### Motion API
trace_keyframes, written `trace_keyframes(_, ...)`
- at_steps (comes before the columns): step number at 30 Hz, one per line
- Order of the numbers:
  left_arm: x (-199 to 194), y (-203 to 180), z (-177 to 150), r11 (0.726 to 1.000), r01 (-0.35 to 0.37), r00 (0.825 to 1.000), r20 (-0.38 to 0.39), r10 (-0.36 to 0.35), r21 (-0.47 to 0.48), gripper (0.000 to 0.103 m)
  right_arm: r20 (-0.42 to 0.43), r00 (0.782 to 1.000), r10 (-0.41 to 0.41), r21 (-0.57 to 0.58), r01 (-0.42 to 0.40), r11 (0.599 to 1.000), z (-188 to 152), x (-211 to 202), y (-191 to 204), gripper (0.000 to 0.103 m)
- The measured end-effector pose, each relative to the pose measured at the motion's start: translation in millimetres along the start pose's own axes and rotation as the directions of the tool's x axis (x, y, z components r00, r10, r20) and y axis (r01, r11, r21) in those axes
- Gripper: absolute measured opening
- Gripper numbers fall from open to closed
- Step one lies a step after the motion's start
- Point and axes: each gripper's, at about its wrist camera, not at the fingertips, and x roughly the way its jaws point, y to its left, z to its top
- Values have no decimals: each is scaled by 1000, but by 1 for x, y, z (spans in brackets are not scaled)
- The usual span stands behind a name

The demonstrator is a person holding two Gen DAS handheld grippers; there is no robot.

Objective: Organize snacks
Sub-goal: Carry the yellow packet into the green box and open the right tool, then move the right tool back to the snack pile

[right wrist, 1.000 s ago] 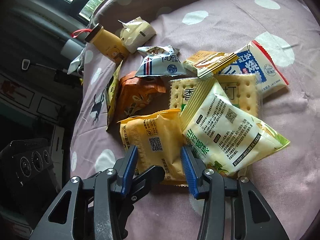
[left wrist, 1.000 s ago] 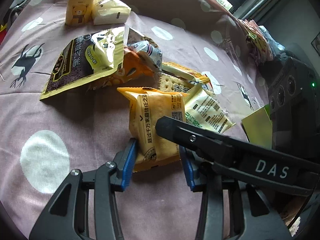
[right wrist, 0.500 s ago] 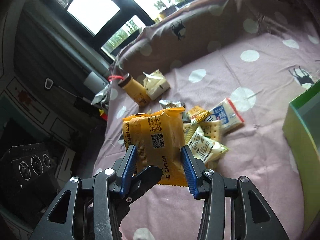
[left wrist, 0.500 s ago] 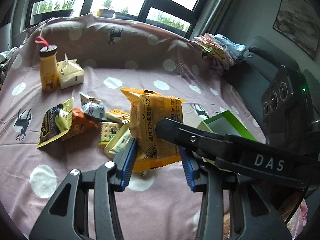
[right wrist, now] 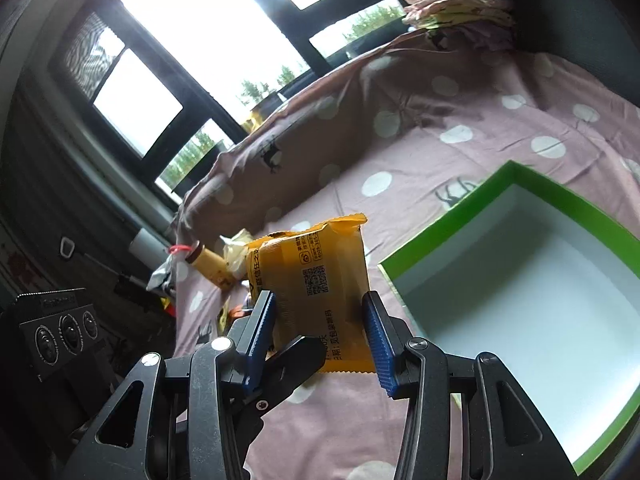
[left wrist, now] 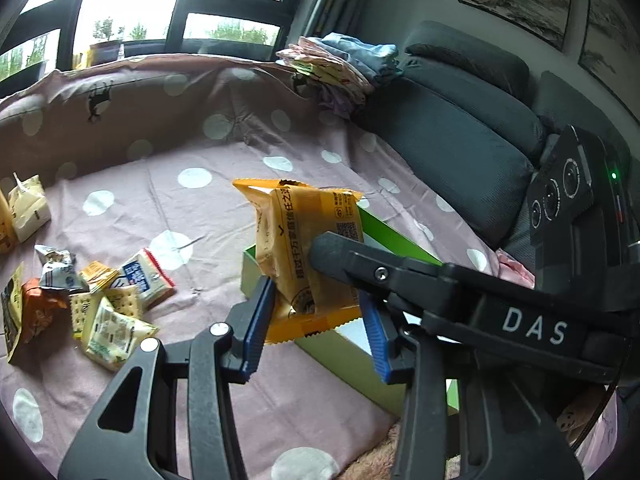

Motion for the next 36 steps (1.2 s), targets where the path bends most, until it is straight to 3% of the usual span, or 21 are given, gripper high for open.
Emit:
trace_keyframes(6, 38, -26, 3, 996, 85, 993, -82, -82, 25, 42, 27, 997, -69, 88, 66, 994, 5, -19, -43, 47)
trace_keyframes(12, 70, -39, 4, 984, 178, 970, -169, -176, -5, 42, 22, 987, -161, 172, 155, 973, 6, -24, -76, 48)
trace_keyframes(22, 104, -49, -2, 973, 228, 936, -267, -229, -37, 42, -29, 971, -239, 227, 240, 944, 3, -22, -110, 48)
trace_keyframes(27, 117, -43, -10, 963, 247, 908, -322, -269, -107, 43, -64, 960, -273, 243, 280, 929, 1, -19, -117, 48)
trace_keyframes(33, 109, -33, -9, 957, 247, 912, -296, -284, -154, 46, -76, 963, -257, 237, 268, 934, 2, -16, -112, 48)
trace_keyframes(36, 93, -22, -7, 965, 209, 934, -258, -245, -160, 57, -54, 967, -249, 213, 255, 943, 3, -18, -101, 48)
